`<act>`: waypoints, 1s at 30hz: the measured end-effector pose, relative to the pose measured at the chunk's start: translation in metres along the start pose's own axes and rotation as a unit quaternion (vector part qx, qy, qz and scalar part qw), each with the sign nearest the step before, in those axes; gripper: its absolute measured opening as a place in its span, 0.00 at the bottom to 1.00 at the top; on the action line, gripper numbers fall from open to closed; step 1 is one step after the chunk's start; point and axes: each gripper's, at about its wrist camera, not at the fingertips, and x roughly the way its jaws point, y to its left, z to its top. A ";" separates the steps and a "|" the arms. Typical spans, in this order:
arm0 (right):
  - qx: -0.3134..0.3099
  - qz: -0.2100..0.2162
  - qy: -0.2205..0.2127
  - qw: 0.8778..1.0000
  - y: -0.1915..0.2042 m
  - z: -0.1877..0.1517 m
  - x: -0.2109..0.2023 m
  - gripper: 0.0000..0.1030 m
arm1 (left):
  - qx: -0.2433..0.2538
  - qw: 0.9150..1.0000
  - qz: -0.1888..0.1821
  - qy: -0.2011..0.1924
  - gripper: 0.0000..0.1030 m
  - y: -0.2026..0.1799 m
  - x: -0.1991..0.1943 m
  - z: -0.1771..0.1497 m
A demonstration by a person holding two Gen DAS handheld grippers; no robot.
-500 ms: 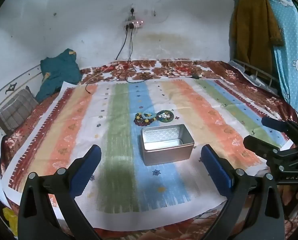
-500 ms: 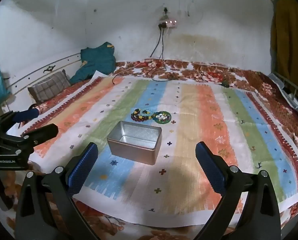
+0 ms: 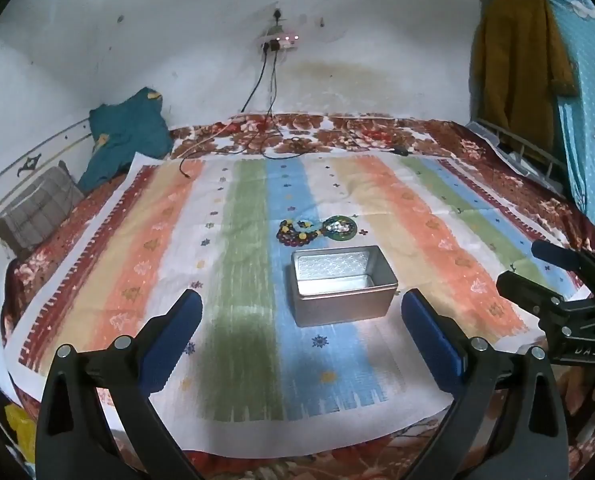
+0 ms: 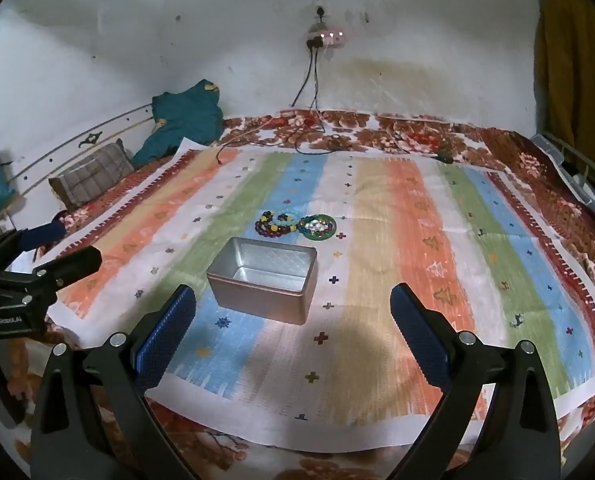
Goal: Organize jewelry
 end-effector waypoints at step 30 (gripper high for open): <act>-0.004 -0.007 0.013 1.000 0.004 -0.003 0.010 0.96 | -0.011 1.000 -0.005 0.024 0.95 0.005 0.011 0.000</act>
